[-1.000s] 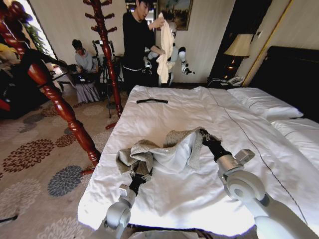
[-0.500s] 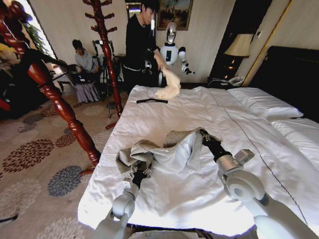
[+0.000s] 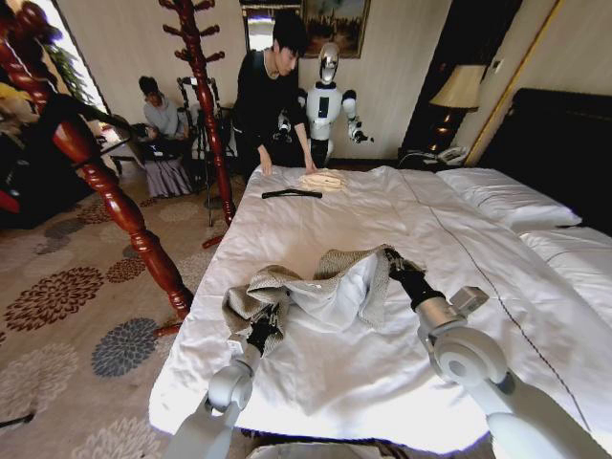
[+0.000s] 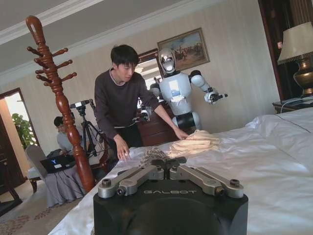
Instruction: Pick up the clothes from the bed and hang them on the clothes hanger.
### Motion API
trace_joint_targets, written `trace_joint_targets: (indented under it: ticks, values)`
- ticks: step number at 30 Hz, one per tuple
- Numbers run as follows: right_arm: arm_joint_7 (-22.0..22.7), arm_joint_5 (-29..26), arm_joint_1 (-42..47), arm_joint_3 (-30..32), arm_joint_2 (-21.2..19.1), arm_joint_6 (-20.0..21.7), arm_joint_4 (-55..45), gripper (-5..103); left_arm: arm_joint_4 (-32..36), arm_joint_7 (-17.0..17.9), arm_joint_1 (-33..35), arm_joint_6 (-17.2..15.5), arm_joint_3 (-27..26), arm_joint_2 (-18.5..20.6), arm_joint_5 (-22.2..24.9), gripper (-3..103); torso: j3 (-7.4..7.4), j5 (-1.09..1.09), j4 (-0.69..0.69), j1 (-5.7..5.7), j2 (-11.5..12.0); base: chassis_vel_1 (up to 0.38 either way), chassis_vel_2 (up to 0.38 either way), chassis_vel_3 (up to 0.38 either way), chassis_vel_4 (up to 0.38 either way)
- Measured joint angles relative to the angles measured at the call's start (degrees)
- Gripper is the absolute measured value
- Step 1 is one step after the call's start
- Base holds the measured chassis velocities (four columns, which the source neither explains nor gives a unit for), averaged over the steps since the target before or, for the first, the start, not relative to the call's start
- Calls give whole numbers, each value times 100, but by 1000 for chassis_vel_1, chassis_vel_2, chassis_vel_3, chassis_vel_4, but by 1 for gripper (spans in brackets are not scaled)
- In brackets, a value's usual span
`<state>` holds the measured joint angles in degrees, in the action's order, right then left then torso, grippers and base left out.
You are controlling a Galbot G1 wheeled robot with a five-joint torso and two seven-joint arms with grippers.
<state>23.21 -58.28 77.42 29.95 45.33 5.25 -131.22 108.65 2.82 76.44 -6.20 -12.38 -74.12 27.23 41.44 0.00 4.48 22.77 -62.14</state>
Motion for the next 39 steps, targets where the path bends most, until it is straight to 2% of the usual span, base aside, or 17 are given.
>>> trace_joint_targets:
  ticks: [2, 4, 5, 9, 10, 13, 18, 21, 23, 24, 27, 28, 32, 33, 36, 37, 39]
  values:
    - [4, -12, -11, 21, -3, 0, 5, 1, 97, -44, 16, 0, -20, 34, 79, 1, 0, 0, 0, 0, 0, 0, 0, 0, 0]
    - [30, -84, -56, 96, -22, 0, 21, 1, 480, -287, 67, 1, -116, 201, 447, 1, 0, 0, -1, 0, 0, 0, 0, 0, 0]
    - [30, -84, -56, 96, -22, 0, 21, 1, 480, -287, 67, 1, -116, 201, 447, 1, 0, 0, -1, 0, 0, 0, 0, 0, 0]
    - [76, -161, -83, 190, -64, -5, 22, 1, 1246, -1049, 181, 46, -511, 627, 1508, 1, 0, 0, 0, 0, 0, 0, 0, 0, 0]
    - [76, -161, -83, 190, -64, -5, 22, 1, 1246, -1049, 181, 46, -511, 627, 1508, 1, 0, 0, 0, 0, 0, 0, 0, 0, 0]
    - [88, -162, -80, 179, -35, -5, -1, 1, 1362, -1647, 374, -86, -904, 871, 2327, 1, 0, 0, -1, 0, 0, 0, 0, 0, 0]
    - [89, -154, -72, 166, -10, -2, -22, 1, 1143, -1756, 509, -227, -1021, 887, 2743, 1, 0, 0, -1, 0, 0, 0, 0, 0, 0]
    - [101, -150, -51, 186, -25, 6, -52, 1, 719, -1527, 575, -390, -1038, 888, 2983, 1, 0, -1, 0, 0, 0, 0, 0, 0, 0]
    - [109, -151, -45, 195, -29, 9, -59, 1, 637, -1441, 585, -443, -1036, 901, 2961, 1, 0, -1, 0, 0, 0, 0, 0, 0, 0]
    - [123, -150, -35, 206, -32, 12, -71, 1, 525, -1252, 599, -562, -1036, 930, 2825, 1, 0, 0, 0, 0, 0, 0, 0, 0, 0]
    - [147, -146, 10, 230, -23, 14, -105, 1, 238, -867, 674, -765, -1081, 1065, 2113, 1, 0, -1, 0, 0, 0, 0, 0, 0, 0]
    - [147, -146, 10, 230, -23, 14, -105, 1, 238, -867, 674, -765, -1081, 1065, 2113, 1, 0, -1, 0, 0, 0, 0, 0, 0, 0]
    - [147, -133, 20, 210, 21, 15, -112, 1, 168, -563, 674, -694, -1153, 1169, 1526, 1, 0, 0, 1, 0, 0, 0, 0, 0, 0]
    - [147, -133, 20, 210, 21, 15, -112, 1, 168, -563, 674, -694, -1153, 1169, 1526, 1, 0, 0, 1, 0, 0, 0, 0, 0, 0]
    - [147, -124, 14, 173, 37, 15, -112, 1, 180, -470, 701, -560, -1180, 1236, 929, 0, 0, 0, 1, 0, 0, 0, 0, 0, 0]
    - [147, -124, 14, 173, 37, 15, -112, 1, 180, -470, 701, -560, -1180, 1236, 929, 0, 0, 0, 1, 0, 0, 0, 0, 0, 0]
    - [145, -122, 12, 161, 39, 15, -113, 1, 333, -463, 850, -471, -1251, 1301, 291, 10, 0, 0, 1, 0, 0, 0, 0, 0, 0]
